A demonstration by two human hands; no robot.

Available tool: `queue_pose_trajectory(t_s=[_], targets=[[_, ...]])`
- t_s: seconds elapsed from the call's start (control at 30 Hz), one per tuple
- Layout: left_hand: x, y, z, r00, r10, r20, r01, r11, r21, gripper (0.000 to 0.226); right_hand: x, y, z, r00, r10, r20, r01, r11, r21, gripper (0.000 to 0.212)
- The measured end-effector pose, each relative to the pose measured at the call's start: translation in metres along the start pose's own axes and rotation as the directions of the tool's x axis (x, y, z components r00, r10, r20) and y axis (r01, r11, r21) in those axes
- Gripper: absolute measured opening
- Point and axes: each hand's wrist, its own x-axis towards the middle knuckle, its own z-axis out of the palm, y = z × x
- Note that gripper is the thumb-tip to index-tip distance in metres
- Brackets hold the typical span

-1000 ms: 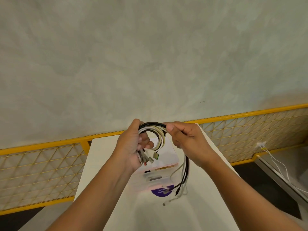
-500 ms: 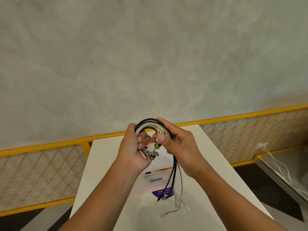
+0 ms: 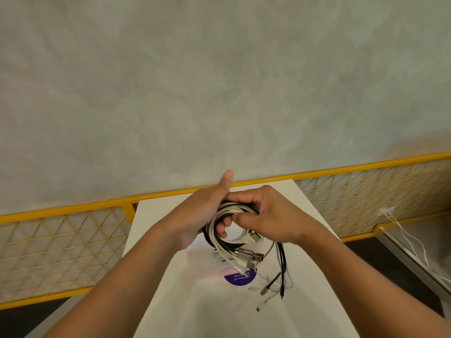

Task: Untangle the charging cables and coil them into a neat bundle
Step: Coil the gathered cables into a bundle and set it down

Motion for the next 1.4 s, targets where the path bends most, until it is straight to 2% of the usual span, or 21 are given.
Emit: queue_pose_trajectory(t_s=[0.07,0.17,0.27,0.37,0.47,0.6,0.7,0.83,1.0,1.17,1.3,1.4], targets=[[0.001,-0.003,0.005,0.998,0.063,-0.023,-0.062,0.998,0.027,0.078,0.003,0.002,-0.002,1.000,0.001,0.013,-0.001,1.000,-0.030,0.026],[0.003,-0.008,0.012,0.984,0.130,-0.118,-0.140,0.987,-0.079,0.073,0.002,-0.001,-0.007,1.000,-0.019,-0.006,0.020,0.999,0.040,0.017],[0.001,-0.004,0.013,0.965,0.098,-0.244,-0.145,0.972,-0.185,0.046,0.000,0.001,-0.016,0.994,0.010,-0.111,0.008,0.987,0.163,0.017],[0.001,-0.002,0.011,0.951,0.053,-0.304,-0.141,0.952,-0.273,0.044,-0.001,0.008,-0.023,0.971,0.035,-0.235,-0.007,0.993,0.117,0.018],[0.001,0.001,0.012,0.956,0.030,-0.292,-0.129,0.937,-0.325,0.037,-0.004,0.008,-0.023,0.967,0.004,-0.253,0.023,0.994,0.104,0.019],[0.000,0.002,0.012,0.966,0.016,-0.257,-0.092,0.954,-0.286,0.038,-0.007,0.011,-0.024,0.982,-0.035,-0.184,0.061,0.989,0.138,0.036],[-0.003,0.002,0.010,0.977,-0.002,-0.215,-0.055,0.964,-0.262,0.041,-0.003,0.013,-0.022,0.954,-0.069,-0.292,0.091,0.994,0.061,0.021],[-0.008,0.004,0.009,0.992,0.032,-0.125,-0.054,0.982,-0.181,0.053,0.001,0.015,-0.021,0.909,-0.124,-0.398,0.131,0.991,-0.011,0.013],[-0.012,0.005,0.009,0.991,0.126,-0.046,-0.127,0.992,-0.017,0.034,0.008,0.013,-0.017,0.866,-0.163,-0.473,0.163,0.986,-0.040,0.010],[-0.008,0.005,0.010,0.962,0.164,-0.217,-0.194,0.973,-0.122,0.048,0.009,0.012,-0.013,0.860,-0.148,-0.489,0.114,0.989,-0.098,0.008],[-0.005,0.005,0.013,0.929,0.189,-0.318,-0.245,0.958,-0.147,0.032,0.007,0.011,-0.013,0.873,-0.140,-0.468,0.108,0.990,-0.095,0.009],[-0.003,0.004,0.014,0.915,0.177,-0.363,-0.239,0.962,-0.131,0.033,0.006,0.011,-0.014,0.888,-0.129,-0.442,0.093,0.990,-0.102,0.011]])
